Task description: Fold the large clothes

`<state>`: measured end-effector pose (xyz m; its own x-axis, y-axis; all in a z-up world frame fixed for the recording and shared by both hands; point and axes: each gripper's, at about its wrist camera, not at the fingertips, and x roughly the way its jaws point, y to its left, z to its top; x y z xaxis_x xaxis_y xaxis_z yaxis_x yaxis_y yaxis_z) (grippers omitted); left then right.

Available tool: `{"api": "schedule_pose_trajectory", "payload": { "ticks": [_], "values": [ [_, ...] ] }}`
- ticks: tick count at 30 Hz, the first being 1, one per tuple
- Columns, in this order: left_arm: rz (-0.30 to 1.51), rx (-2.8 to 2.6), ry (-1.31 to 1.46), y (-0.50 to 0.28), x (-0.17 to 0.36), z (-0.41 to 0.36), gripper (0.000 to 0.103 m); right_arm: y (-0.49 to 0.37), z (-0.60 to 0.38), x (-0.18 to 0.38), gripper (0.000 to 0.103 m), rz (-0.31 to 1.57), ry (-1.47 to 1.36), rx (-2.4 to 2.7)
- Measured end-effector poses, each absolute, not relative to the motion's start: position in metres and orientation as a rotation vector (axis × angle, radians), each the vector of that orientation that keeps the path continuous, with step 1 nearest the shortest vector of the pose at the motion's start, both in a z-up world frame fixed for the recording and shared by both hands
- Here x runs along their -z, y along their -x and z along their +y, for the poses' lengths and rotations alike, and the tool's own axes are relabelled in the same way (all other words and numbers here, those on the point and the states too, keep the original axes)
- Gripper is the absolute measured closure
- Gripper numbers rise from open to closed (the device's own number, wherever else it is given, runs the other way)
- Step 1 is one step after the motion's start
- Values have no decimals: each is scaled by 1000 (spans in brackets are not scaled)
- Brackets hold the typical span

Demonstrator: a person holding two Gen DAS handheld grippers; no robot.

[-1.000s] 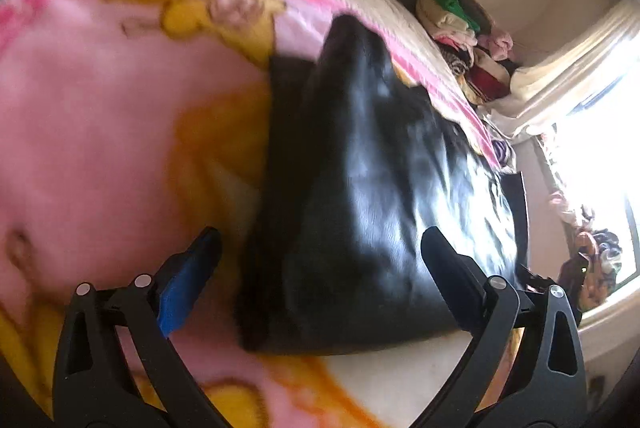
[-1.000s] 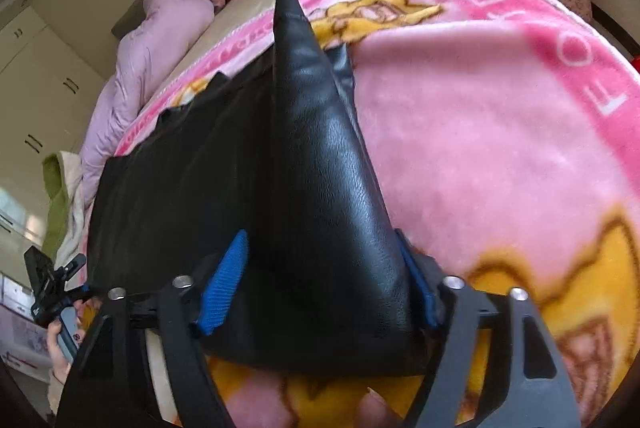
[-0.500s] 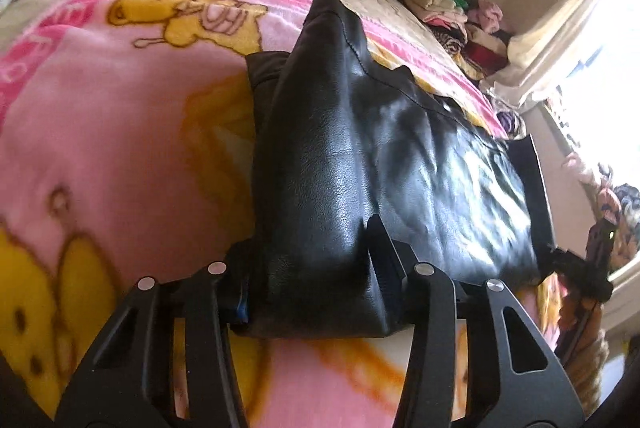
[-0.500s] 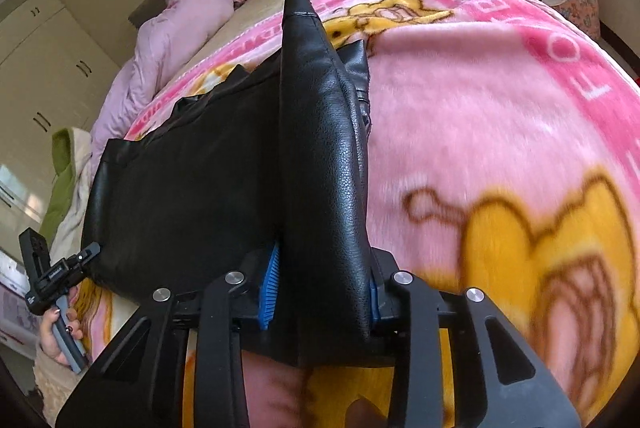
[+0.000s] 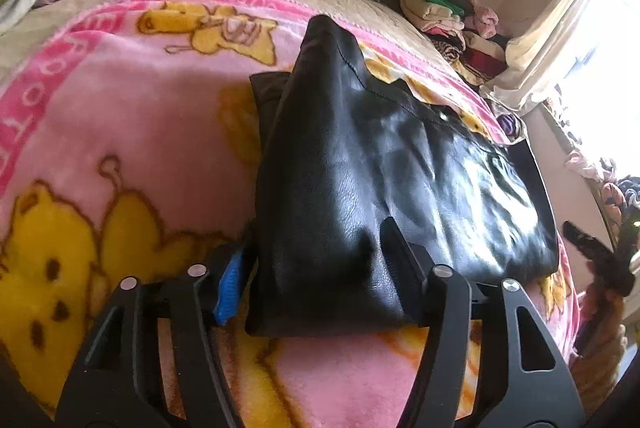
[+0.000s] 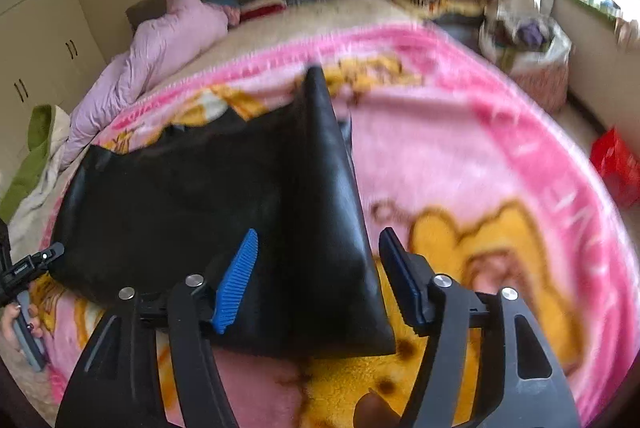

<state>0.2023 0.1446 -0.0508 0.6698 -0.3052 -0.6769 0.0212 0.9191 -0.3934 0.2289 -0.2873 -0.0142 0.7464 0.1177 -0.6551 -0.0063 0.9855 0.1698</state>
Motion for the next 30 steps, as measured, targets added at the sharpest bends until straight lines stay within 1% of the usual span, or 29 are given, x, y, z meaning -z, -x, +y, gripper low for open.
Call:
{"api": "schedule_pose_trajectory", "payload": {
  "ticks": [1, 2, 4, 6, 12, 13, 15, 16, 17, 19, 21, 22, 24, 25, 27, 30],
  "values": [
    [810, 188, 373, -202, 49, 146, 42, -227, -284, 8, 37, 705, -157, -73],
    [798, 189, 375, -201, 48, 146, 41, -225, -279, 3, 34, 687, -153, -79],
    [768, 184, 379, -199, 45, 148, 30, -222, -263, -7, 33, 659, -142, -117],
    [759, 169, 382, -197, 44, 150, 26, -223, -243, -13, 33, 653, -117, -153],
    [761, 143, 401, -198, 44, 157, 21, -226, -178, -16, 33, 666, -71, -297],
    [757, 135, 401, -198, 43, 158, 17, -225, -168, -15, 33, 670, -62, -321],
    [754, 119, 400, -198, 44, 161, 14, -225, -147, -13, 33, 680, -47, -363],
    [755, 113, 399, -198, 44, 163, 14, -225, -138, -11, 35, 685, -37, -382],
    [756, 107, 400, -199, 44, 163, 14, -224, -131, -10, 39, 687, -27, -392],
    [759, 92, 408, -200, 45, 167, 10, -223, -114, -5, 46, 697, -3, -412],
    [765, 79, 415, -202, 46, 169, 10, -222, -102, 1, 56, 720, 5, -436],
    [767, 76, 418, -202, 46, 170, 10, -220, -97, 3, 58, 731, 11, -441],
    [772, 70, 432, -204, 47, 174, 10, -219, -86, 11, 66, 754, 35, -450],
    [774, 70, 440, -205, 48, 176, 10, -219, -81, 15, 68, 768, 47, -454],
    [774, 70, 456, -207, 48, 178, 10, -219, -72, 22, 75, 793, 63, -460],
    [773, 68, 469, -210, 48, 182, 10, -220, -66, 31, 77, 826, 70, -462]
  ]
}}
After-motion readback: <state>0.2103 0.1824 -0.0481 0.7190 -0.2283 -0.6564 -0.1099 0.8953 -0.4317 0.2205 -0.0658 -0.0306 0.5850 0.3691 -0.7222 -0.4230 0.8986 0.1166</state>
